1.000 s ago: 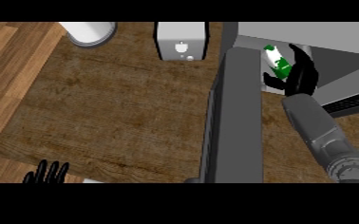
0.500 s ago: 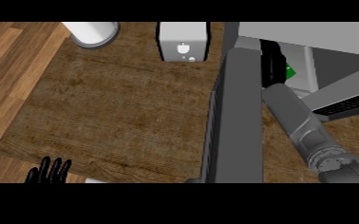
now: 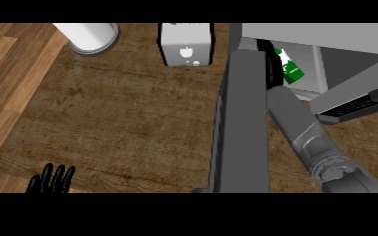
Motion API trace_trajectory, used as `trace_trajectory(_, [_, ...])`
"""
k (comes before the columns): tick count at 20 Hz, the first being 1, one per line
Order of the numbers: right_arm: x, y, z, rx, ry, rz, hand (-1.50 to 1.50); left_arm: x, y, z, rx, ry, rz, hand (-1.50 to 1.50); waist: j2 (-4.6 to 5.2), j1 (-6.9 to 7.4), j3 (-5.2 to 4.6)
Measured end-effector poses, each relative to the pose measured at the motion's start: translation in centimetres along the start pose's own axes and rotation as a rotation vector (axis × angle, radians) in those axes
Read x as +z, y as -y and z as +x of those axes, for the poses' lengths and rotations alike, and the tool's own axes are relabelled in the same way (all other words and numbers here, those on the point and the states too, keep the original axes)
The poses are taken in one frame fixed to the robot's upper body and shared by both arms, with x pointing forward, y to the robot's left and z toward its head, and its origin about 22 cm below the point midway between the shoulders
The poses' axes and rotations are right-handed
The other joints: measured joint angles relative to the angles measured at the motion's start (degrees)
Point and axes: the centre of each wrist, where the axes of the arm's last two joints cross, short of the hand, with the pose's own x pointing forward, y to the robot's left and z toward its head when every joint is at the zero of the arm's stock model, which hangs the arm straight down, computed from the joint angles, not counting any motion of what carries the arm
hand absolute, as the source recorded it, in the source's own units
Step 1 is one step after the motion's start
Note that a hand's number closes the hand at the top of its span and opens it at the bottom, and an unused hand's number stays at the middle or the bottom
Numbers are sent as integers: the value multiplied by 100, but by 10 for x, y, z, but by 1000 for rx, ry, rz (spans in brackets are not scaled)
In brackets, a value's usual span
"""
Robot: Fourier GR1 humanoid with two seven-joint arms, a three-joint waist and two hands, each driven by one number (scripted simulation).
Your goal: Pick up the milk, place it into the microwave and close the microwave
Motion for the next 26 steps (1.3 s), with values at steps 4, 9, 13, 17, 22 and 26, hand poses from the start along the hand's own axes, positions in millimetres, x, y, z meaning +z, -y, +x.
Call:
trace_trajectory(4, [4,-1,-3,-123,-7,14,-150,1,0,0,-4,2,4,-150,-33,-120,-1])
trace_trajectory(9, [18,-2,-16,-299,-19,39,-150,6,-2,2,-6,-2,5,-150,-91,-251,-4])
trace_trajectory(13, [38,-8,-30,-411,-28,58,-150,9,-1,5,-8,-3,14,-150,-152,-361,-13])
trace_trajectory(17, [63,-16,-43,-478,-42,79,-150,11,4,8,-13,-5,23,-150,-206,-472,-21])
trace_trajectory(22, [90,-16,-62,-529,-45,87,-150,17,5,9,-19,-24,38,-150,-254,-583,-27])
trace_trajectory(26, [107,-13,-75,-572,-40,108,-150,18,10,15,-17,-47,36,-150,-294,-674,-31])
